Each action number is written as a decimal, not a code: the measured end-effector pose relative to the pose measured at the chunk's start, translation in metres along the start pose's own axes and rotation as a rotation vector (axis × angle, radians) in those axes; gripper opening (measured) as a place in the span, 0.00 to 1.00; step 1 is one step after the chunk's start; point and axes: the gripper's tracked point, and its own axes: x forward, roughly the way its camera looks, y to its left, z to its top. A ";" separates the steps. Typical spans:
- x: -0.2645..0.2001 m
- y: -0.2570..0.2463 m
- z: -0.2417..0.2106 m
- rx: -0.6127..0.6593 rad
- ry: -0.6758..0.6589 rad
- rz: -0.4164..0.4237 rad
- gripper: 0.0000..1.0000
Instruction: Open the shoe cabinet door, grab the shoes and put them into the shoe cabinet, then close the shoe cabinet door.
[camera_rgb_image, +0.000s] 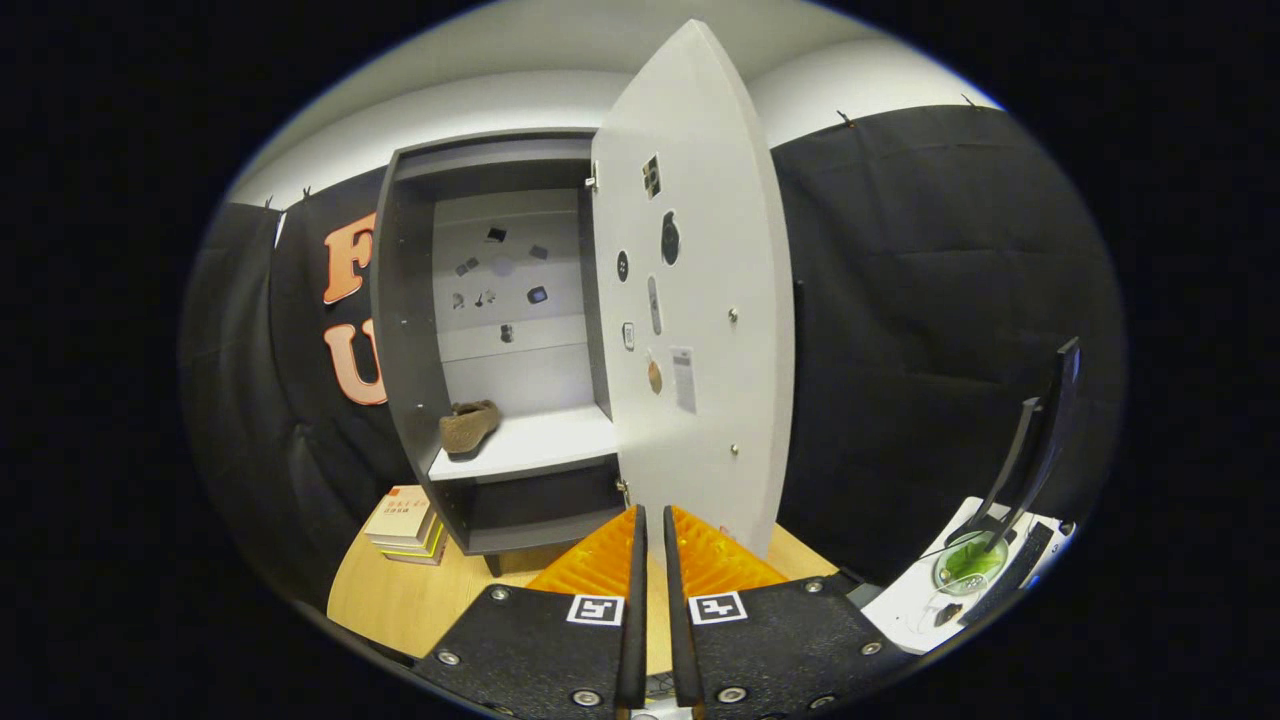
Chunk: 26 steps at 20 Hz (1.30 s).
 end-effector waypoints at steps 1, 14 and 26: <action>0.005 0.007 -0.012 0.001 0.014 0.013 0.10; 0.042 0.121 -0.197 -0.042 0.323 0.182 0.13; 0.131 0.162 -0.331 -0.095 0.600 0.242 0.17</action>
